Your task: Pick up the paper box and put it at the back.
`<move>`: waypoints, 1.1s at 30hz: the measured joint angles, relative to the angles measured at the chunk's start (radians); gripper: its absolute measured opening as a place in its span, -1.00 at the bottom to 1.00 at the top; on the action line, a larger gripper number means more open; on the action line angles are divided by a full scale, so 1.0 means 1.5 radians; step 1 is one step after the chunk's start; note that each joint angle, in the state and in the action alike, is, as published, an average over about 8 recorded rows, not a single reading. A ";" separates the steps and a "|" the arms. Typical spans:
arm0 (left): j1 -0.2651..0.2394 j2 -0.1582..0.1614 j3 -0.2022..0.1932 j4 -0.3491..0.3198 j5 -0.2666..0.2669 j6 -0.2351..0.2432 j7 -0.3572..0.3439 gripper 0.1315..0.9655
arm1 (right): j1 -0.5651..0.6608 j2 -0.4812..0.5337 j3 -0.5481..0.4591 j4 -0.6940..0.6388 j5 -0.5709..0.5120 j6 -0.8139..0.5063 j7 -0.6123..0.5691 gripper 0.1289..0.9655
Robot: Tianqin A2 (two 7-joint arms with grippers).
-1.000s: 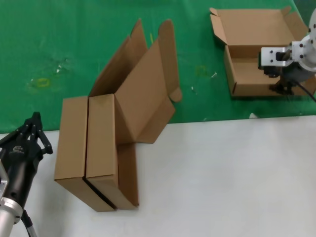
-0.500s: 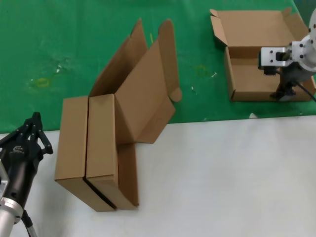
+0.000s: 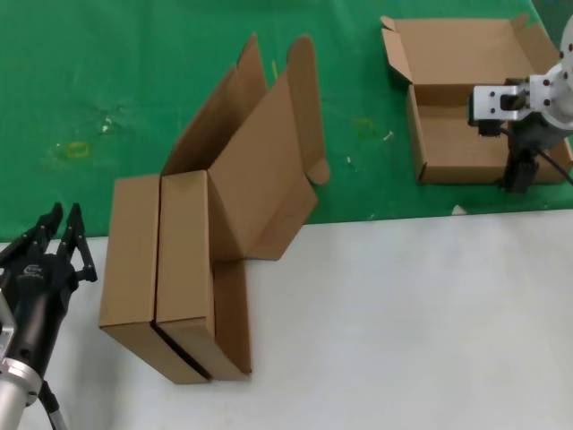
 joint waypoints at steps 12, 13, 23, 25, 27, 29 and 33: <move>0.000 0.000 0.000 0.000 0.000 0.000 0.000 -0.56 | 0.000 0.000 0.000 0.000 0.000 0.000 0.000 0.87; 0.000 0.000 0.000 0.000 0.000 0.000 0.000 -0.52 | 0.000 0.000 0.000 0.000 0.000 0.000 0.000 0.90; 0.000 0.000 0.000 0.000 0.000 0.000 0.000 -0.18 | -0.001 0.000 0.001 0.001 0.001 0.001 0.000 0.98; 0.000 0.000 0.000 0.000 0.000 0.000 0.000 -0.05 | -0.006 0.000 0.004 0.005 0.005 0.004 -0.001 1.00; 0.000 0.000 0.000 0.000 0.000 0.000 0.000 0.08 | -0.015 -0.001 0.009 0.012 0.011 0.011 -0.002 1.00; 0.000 0.000 0.000 0.000 0.000 0.000 0.000 0.15 | -0.030 -0.002 0.018 0.023 0.021 0.021 -0.003 1.00; 0.000 0.000 0.000 0.000 0.000 0.000 0.000 0.38 | -0.068 -0.004 0.041 0.052 0.049 0.048 -0.007 1.00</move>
